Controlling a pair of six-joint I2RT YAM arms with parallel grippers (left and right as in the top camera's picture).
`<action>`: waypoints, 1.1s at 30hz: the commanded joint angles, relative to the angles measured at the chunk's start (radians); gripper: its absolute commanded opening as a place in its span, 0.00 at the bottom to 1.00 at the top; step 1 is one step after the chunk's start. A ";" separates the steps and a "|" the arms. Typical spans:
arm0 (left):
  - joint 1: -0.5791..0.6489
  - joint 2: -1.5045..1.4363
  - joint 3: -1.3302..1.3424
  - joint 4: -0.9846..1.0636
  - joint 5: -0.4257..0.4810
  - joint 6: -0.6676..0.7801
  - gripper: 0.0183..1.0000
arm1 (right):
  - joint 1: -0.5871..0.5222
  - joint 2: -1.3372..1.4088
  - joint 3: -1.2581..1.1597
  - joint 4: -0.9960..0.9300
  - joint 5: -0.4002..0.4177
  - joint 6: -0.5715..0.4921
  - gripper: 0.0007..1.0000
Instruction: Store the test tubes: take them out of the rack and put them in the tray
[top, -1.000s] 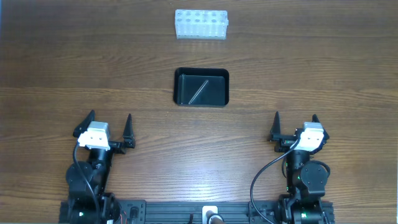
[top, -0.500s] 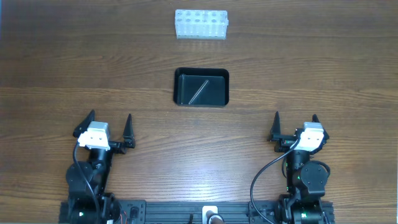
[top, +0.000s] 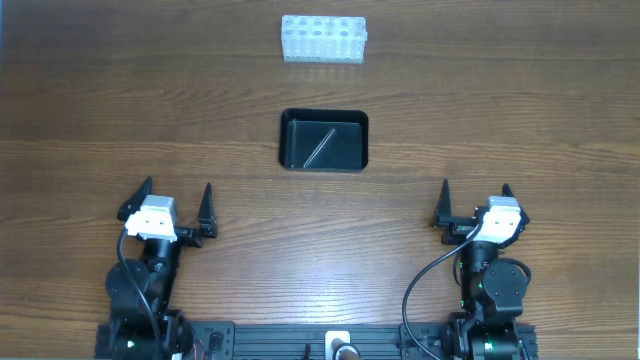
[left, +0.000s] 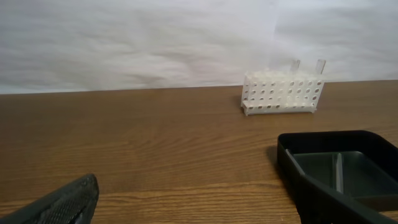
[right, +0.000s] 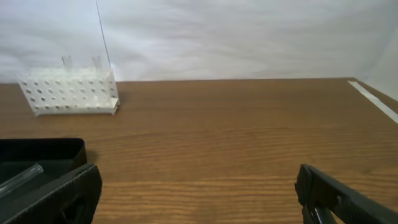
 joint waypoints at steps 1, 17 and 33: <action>0.007 -0.007 -0.005 -0.001 0.016 0.014 1.00 | 0.003 0.065 -0.005 0.134 0.013 -0.004 0.99; 0.007 -0.007 -0.005 -0.001 0.016 0.014 1.00 | 0.019 0.964 0.538 0.394 -0.251 0.034 0.99; 0.007 -0.007 -0.005 -0.001 0.016 0.014 1.00 | 0.311 1.774 1.373 -0.028 -0.178 0.068 0.99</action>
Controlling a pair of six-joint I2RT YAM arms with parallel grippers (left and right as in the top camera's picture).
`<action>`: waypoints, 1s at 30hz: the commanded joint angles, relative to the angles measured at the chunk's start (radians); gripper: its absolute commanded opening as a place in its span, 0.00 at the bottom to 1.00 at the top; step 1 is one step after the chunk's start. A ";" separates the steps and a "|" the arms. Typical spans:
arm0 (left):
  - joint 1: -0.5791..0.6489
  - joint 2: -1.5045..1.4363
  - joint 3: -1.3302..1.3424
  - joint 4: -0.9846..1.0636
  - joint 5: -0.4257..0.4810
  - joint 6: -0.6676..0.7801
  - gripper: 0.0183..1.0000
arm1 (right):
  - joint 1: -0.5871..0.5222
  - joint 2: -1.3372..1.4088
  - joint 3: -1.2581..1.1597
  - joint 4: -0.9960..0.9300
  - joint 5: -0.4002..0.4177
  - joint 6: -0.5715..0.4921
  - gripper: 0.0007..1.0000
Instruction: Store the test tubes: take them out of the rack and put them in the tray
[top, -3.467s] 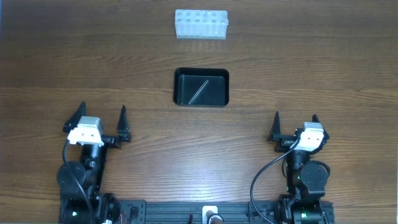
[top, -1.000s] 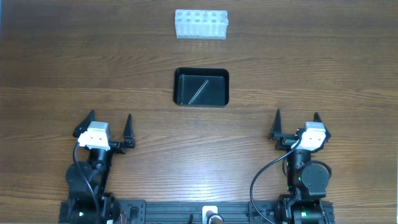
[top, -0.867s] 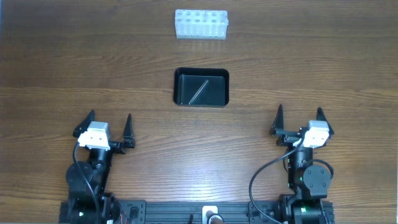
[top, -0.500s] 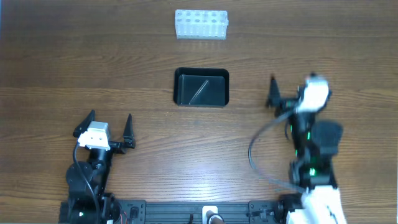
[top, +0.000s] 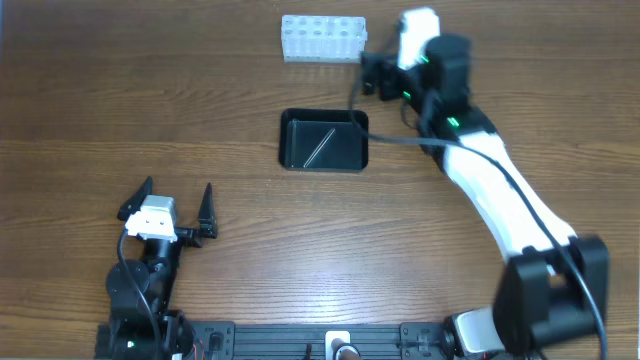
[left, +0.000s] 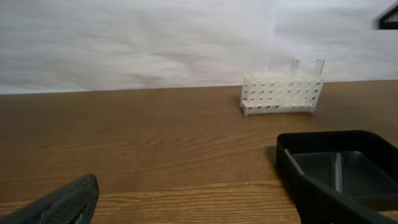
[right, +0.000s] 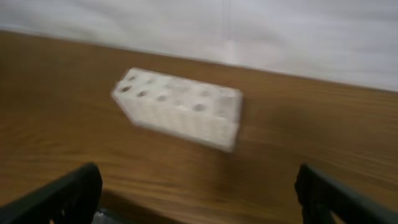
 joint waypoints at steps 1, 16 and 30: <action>0.007 -0.007 -0.005 -0.002 0.013 0.014 1.00 | 0.113 0.191 0.277 -0.121 0.101 0.042 0.99; 0.007 -0.007 -0.005 -0.002 0.013 0.014 1.00 | 0.214 0.620 0.836 -0.441 0.356 0.164 0.99; 0.007 -0.007 -0.005 -0.002 0.013 0.014 1.00 | 0.191 0.692 0.856 -0.332 0.356 0.196 0.97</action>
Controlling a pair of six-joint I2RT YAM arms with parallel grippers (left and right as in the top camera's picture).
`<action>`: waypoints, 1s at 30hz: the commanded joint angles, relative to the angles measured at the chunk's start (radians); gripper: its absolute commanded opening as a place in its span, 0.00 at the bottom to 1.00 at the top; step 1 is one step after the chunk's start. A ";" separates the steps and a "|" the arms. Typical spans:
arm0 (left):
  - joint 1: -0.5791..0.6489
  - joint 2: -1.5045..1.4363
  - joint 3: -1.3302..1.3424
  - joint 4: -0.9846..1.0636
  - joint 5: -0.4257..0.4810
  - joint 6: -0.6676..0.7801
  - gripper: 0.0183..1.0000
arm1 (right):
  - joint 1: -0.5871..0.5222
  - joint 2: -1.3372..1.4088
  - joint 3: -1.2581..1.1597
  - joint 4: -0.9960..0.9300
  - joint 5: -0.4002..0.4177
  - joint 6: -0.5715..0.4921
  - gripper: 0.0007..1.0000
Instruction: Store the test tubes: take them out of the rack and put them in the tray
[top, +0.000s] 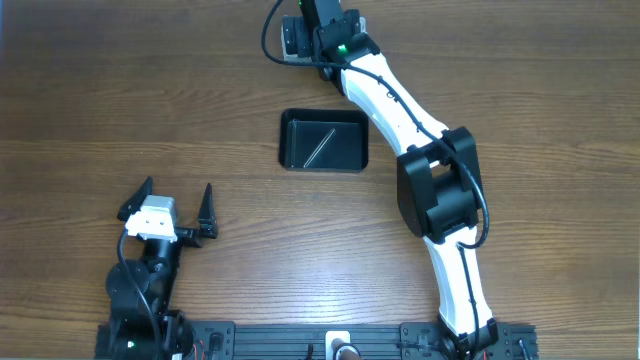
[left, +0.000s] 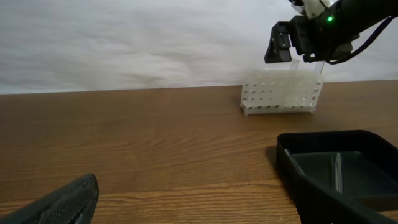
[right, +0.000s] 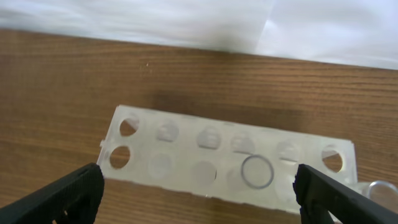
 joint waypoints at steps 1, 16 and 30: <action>0.007 -0.007 -0.005 -0.002 0.013 0.014 1.00 | -0.014 0.028 0.032 0.032 0.022 0.021 0.97; 0.007 -0.007 -0.005 -0.002 0.013 0.014 1.00 | -0.027 0.072 0.032 0.072 0.048 0.023 0.91; 0.007 -0.007 -0.005 -0.002 0.013 0.014 1.00 | -0.034 0.079 0.032 0.072 0.081 0.023 0.59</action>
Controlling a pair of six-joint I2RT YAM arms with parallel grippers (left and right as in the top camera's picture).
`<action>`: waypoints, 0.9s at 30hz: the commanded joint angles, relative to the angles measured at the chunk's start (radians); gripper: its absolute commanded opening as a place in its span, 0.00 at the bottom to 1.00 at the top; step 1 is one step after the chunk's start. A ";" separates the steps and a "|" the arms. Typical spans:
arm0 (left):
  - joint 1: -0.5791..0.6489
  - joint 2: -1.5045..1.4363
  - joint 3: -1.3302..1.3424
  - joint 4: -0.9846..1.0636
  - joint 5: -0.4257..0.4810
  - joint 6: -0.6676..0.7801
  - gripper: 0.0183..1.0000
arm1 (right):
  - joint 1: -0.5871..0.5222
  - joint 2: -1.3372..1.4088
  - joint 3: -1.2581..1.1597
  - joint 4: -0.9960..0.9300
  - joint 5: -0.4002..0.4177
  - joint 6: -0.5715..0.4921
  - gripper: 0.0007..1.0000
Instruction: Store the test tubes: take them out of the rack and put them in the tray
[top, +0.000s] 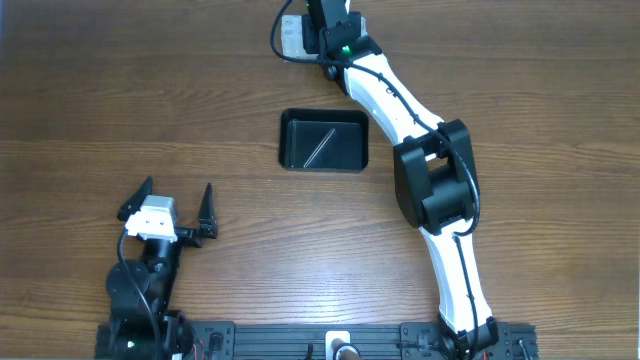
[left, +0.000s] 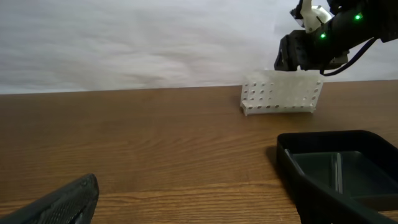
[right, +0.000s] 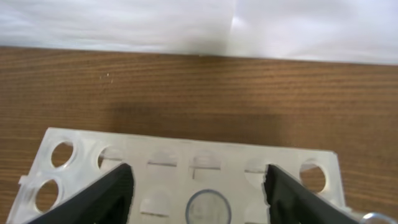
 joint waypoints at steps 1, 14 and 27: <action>0.007 -0.007 -0.005 -0.002 0.013 0.014 1.00 | -0.006 0.010 0.022 0.003 0.020 0.006 0.57; 0.007 -0.007 -0.005 -0.002 0.013 0.014 1.00 | -0.005 0.010 0.022 -0.001 0.021 0.006 0.28; 0.007 -0.007 -0.005 -0.002 0.013 0.014 1.00 | -0.005 0.010 0.022 -0.005 0.021 0.002 0.16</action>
